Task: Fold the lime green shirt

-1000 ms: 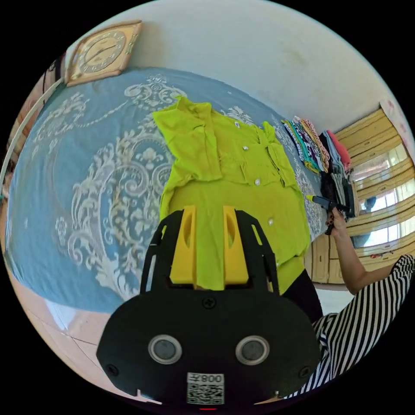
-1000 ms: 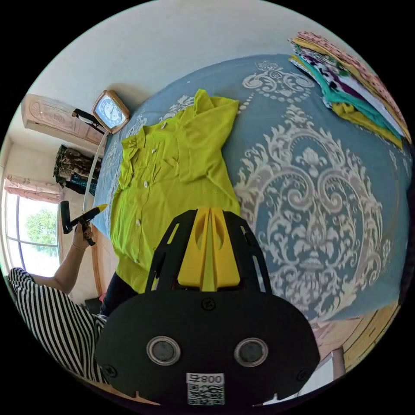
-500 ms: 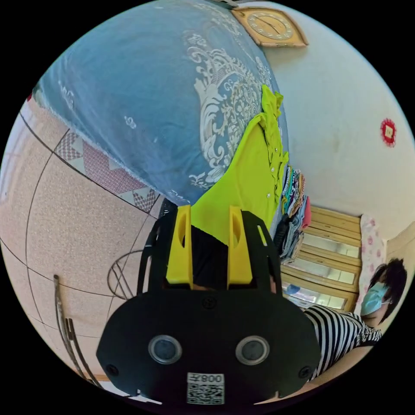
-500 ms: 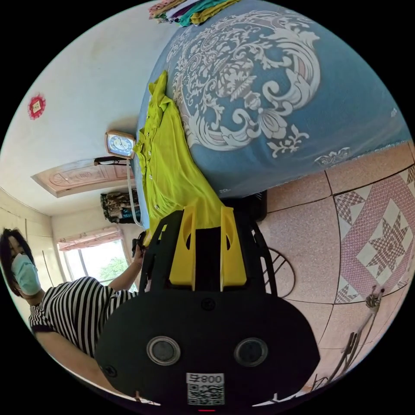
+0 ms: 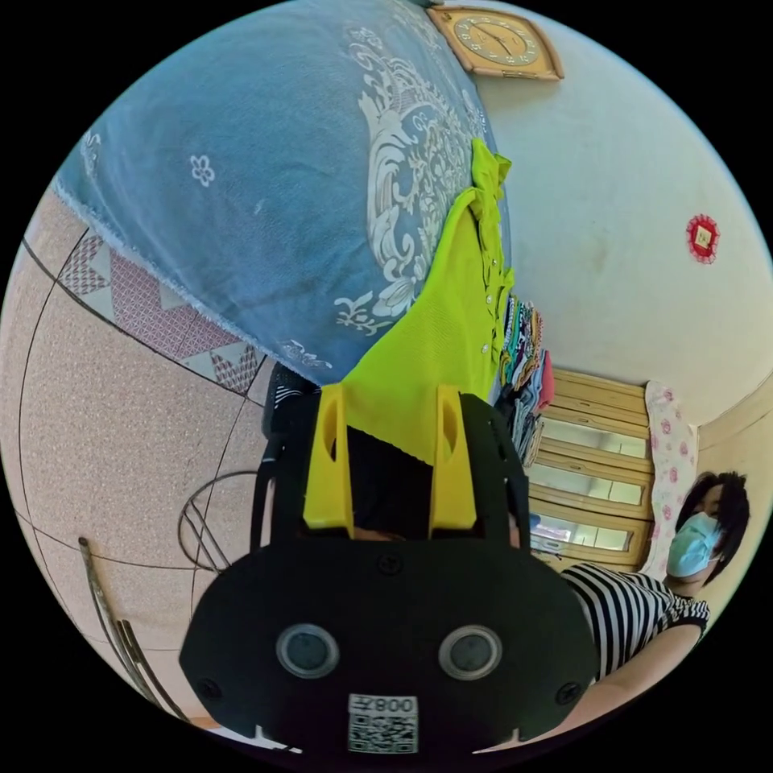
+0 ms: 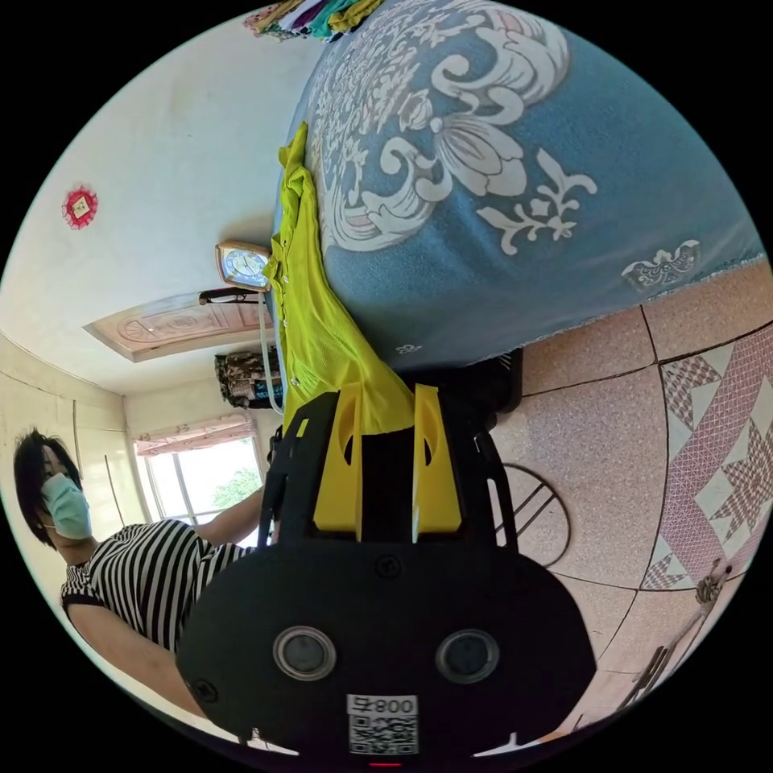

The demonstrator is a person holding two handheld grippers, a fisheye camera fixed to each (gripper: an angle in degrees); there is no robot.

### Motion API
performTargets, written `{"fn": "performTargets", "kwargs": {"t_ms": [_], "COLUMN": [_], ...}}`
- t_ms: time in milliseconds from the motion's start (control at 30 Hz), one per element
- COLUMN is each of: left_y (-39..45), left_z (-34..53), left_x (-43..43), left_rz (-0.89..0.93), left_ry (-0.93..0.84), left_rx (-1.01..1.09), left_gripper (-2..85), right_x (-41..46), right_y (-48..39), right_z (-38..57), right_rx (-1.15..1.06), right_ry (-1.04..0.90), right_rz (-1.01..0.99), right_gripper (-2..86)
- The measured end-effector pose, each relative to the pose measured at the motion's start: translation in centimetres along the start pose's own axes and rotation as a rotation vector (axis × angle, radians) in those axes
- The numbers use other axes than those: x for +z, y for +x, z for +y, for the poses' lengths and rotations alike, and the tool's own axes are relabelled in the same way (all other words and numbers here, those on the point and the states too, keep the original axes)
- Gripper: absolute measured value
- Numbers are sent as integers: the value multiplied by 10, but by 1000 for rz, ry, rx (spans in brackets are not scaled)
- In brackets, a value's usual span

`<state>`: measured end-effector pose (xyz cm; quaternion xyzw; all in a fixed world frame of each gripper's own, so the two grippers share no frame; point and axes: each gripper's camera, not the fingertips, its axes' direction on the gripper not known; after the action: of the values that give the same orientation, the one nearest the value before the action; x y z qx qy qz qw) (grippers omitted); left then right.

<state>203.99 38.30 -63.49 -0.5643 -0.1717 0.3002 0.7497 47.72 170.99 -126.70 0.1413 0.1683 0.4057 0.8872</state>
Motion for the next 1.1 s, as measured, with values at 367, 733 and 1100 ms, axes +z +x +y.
{"fn": "performTargets", "kwargs": {"t_ms": [367, 733, 1100], "left_y": [-32, -38, 13], "left_z": [12, 83, 135], "left_x": [0, -49, -102], "left_rz": [49, 202, 310], "left_ry": [-91, -16, 52], "left_rx": [33, 111, 323], "left_gripper": [86, 12, 9], "right_x": [7, -25, -102], "right_y": [6, -6, -58], "right_z": [5, 54, 122], "right_rx": [-19, -73, -256], "right_ry": [-99, -109, 17], "right_rz": [-18, -46, -201], "right_gripper": [74, 10, 5]}}
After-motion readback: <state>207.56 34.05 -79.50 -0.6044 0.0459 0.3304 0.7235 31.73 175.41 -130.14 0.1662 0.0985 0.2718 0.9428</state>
